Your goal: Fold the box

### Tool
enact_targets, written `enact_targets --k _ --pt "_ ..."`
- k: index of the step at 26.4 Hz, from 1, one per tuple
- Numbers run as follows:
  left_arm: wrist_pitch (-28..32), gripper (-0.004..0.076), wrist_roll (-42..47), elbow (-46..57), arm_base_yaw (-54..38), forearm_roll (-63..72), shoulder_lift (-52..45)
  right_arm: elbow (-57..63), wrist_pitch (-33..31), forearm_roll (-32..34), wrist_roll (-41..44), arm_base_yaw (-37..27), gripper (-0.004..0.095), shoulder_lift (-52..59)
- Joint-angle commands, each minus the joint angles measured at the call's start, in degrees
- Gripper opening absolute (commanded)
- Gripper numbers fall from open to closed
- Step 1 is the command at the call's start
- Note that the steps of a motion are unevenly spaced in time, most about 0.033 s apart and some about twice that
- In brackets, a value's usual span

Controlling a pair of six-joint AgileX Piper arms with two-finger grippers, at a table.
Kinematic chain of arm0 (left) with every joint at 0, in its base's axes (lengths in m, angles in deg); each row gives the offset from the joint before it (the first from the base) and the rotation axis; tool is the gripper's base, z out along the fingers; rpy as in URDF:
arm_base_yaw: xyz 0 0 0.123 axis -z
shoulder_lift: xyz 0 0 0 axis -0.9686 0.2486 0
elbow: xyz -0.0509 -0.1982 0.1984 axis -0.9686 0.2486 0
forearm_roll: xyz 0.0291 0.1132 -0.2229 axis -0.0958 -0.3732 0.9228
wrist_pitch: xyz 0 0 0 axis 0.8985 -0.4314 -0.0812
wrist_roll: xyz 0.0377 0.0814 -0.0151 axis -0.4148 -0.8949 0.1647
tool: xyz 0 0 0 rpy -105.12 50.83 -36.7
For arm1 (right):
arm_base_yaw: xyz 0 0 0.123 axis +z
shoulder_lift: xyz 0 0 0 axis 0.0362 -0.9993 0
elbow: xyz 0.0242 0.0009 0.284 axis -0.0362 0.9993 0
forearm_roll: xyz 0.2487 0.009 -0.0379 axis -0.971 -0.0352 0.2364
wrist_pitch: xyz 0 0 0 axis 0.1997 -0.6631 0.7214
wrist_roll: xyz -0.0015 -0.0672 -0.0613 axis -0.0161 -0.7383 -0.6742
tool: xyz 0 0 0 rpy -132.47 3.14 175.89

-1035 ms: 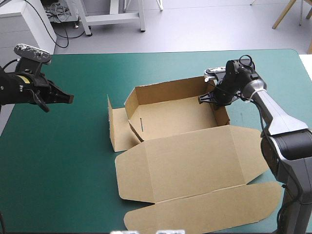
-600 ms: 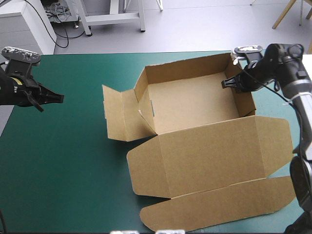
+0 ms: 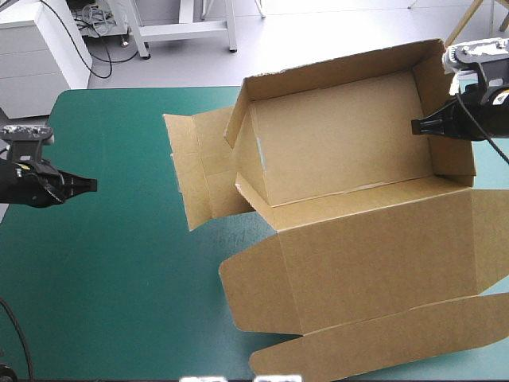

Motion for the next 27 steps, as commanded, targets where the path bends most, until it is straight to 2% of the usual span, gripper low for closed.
enact_targets --k 1,4,5,7,11,13,14,16,21,22,24,27 --pt "10.37 -0.0008 -1.54 7.68 -0.08 6.65 -1.2 -1.67 2.27 -3.25 -0.09 -0.43 -0.0019 2.41" --pt "16.01 -0.0009 -13.17 16.75 -0.08 21.83 -0.72 -1.67 2.27 -5.29 -0.12 -0.43 -0.002 2.41" --pt "16.6 -0.0009 -19.7 20.14 0.06 30.69 -0.3 -1.59 2.27 -5.44 -0.12 -0.43 -0.002 2.41" --pt "16.6 -0.0009 -27.08 22.68 0.29 38.8 0.28 -1.59 2.27 -5.51 -0.12 -0.43 -0.002 2.41" --pt "15.6 -0.0006 -31.45 25.01 0.37 48.91 1.46 -1.46 2.27 -5.89 -0.12 -0.43 -0.0019 2.41" --pt "14.54 0.0027 -32.76 25.01 0.37 50.75 2.19 -0.85 2.27 -6.79 -0.81 -0.43 -0.0019 2.41" --pt "13.93 0.0055 -33.55 25.01 0.37 51.64 2.48 -0.3 2.27 -7.4 -1.2 -0.43 -0.0019 2.41" --pt "11.73 0.0165 -36.12 25.01 0.37 54.26 3.27 0.84 2.27 -8.68 -1.78 -0.43 -0.0019 2.41" --pt "6.82 0.0572 -40.76 25.01 0.37 63.25 3.82 2.52 2.39 -10.94 -3.46 -0.43 -0.0019 2.41" --pt "6.22 0.0622 -40.86 25.01 0.37 64.73 3.82 2.52 2.54 -11.2 -3.46 -0.43 -0.0019 2.28" --pt "3.89 0.0692 -41.96 25.01 0.37 67.68 3.82 2.52 2.77 -11.6 -3.46 -0.43 -0.0019 2.28" --pt "-1.05 0.0696 -44.19 25.01 0.37 72.91 3.82 2.52 3.62 -12.14 -3.46 -0.43 -0.0019 2.19"
